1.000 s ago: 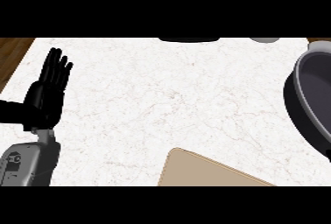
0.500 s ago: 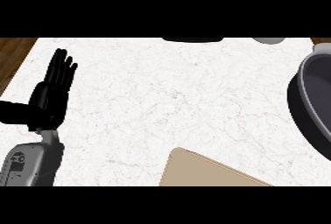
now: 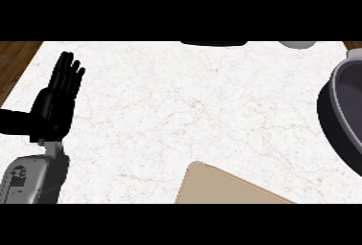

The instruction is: Pick the lemon from the tray and place it in the pot

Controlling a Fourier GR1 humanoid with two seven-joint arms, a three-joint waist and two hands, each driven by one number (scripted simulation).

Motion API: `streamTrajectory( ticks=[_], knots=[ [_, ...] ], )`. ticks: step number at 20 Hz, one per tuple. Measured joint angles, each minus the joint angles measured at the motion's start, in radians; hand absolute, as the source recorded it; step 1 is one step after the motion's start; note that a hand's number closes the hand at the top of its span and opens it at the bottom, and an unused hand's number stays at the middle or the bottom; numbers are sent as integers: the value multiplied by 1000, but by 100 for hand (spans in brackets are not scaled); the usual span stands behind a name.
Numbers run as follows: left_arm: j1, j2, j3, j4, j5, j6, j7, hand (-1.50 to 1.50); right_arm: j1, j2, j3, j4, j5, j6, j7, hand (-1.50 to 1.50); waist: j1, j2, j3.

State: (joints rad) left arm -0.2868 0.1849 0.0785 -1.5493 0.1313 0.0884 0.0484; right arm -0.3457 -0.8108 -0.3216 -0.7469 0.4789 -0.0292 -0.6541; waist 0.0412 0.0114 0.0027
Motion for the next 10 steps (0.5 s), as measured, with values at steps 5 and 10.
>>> streamTrajectory(
  ticks=[5, 10],
  knots=[
    [-3, 0, 2, -11, 4, -1, 17, 0, -113, -2, 45, 189, 32, 99, -75, -150, 3, 1, 1],
    [-5, 2, 9, 5, -5, 1, 5, 0, -195, 6, 33, 301, 21, 146, -209, -150, -10, -1, 1]
  ],
)
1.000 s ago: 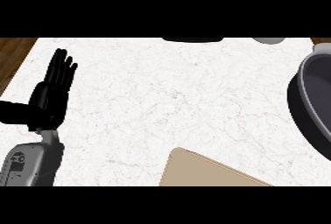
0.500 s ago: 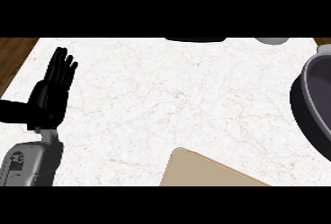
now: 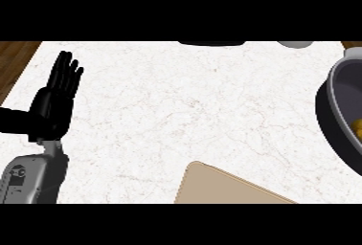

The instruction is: Pick the lemon from the tray and place it in the pot

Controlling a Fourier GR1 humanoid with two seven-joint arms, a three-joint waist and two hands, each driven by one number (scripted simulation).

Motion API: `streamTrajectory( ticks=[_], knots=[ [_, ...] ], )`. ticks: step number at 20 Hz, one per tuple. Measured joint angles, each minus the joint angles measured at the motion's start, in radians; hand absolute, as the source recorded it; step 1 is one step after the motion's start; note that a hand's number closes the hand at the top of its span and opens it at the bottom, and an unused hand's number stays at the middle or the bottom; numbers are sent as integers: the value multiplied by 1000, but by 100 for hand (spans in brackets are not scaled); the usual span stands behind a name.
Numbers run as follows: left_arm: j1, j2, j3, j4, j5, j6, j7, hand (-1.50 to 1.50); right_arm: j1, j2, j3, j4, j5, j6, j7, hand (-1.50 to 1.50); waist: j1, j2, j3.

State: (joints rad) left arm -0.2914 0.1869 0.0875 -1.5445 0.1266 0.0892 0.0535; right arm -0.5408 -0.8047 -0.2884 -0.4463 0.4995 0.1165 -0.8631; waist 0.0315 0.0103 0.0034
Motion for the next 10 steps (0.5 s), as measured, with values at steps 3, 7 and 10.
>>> streamTrajectory(
  ticks=[3, 7, 10],
  knots=[
    [3, -1, 3, 7, -3, 2, -5, 0, -27, 0, -41, 37, -53, 68, -44, -150, -8, -2, -1],
    [6, -1, 5, 2, -7, 6, 1, 0, -62, -23, -102, 105, -123, 148, -15, -150, -12, -4, -1],
    [-4, 6, 19, 20, 3, -7, -11, 0, -102, -41, -149, 155, -177, 199, 37, -150, -12, -2, -1]
  ],
)
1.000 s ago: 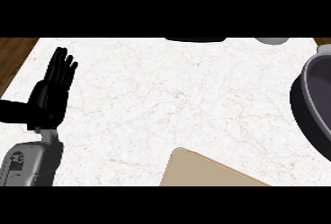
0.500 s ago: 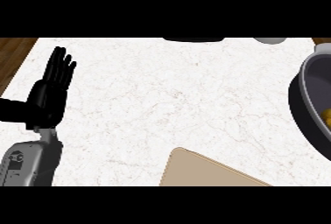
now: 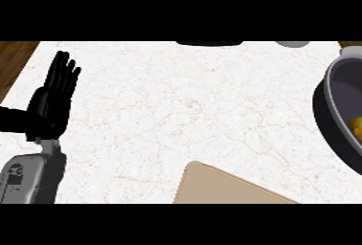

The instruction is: Pick the lemon from the tray and place it in the pot

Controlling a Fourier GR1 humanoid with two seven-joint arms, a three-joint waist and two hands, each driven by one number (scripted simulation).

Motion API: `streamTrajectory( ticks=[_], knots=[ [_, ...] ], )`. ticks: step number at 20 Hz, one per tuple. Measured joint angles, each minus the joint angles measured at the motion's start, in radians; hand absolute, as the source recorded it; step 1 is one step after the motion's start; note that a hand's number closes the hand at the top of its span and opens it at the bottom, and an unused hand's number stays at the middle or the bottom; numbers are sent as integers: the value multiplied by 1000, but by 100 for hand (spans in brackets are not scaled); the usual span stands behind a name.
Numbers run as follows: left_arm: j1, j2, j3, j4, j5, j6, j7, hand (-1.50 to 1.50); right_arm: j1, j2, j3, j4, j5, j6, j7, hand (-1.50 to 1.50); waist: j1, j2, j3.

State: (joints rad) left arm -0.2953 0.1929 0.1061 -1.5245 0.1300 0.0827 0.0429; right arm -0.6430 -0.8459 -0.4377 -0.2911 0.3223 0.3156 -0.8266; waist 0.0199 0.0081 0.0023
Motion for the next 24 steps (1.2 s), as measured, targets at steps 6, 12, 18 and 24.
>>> streamTrajectory(
  ticks=[6, 12, 18, 24],
  knots=[
    [4, -7, -9, -22, -2, 2, 13, 0, -15, -73, -93, 81, -95, 70, 41, -150, 8, 4, 2],
    [-5, -6, -3, -12, 0, 1, 11, 0, 21, -136, -158, 118, -164, 126, 62, -150, 7, 9, 5],
    [-12, -13, -7, -21, 0, 4, 15, 0, 57, -185, -201, 125, -210, 148, 86, -150, 12, 13, 9],
    [-5, -15, 0, -15, 2, 5, 4, 0, 96, -222, -229, 117, -241, 172, 106, -150, 10, 15, 12]
  ],
)
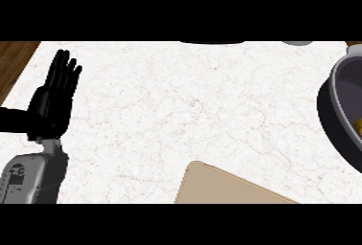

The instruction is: Pick the lemon from the tray and place it in the pot

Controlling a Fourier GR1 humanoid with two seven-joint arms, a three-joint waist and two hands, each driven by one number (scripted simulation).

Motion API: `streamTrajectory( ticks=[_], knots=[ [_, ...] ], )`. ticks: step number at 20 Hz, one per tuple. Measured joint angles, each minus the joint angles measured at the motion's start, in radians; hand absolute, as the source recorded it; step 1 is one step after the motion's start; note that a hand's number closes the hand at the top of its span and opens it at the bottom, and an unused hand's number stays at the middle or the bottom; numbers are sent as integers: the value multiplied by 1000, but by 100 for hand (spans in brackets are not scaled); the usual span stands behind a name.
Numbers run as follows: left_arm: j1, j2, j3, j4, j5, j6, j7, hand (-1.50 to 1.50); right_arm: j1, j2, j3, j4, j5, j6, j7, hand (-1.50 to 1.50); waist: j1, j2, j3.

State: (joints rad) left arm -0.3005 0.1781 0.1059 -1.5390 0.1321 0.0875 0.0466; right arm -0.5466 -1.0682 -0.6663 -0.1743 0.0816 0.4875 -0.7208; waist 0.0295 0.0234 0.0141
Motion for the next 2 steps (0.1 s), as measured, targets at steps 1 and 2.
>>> streamTrajectory(
  ticks=[1, 2],
  knots=[
    [-5, 4, 3, 0, 3, -2, 4, 0, 3, -7, -4, -2, -5, 5, 6, -150, -1, 0, 1],
    [-3, 3, 1, -2, 4, -4, 4, 0, 8, -12, -8, -5, -9, 7, 8, -150, 0, 0, 1]
  ],
)
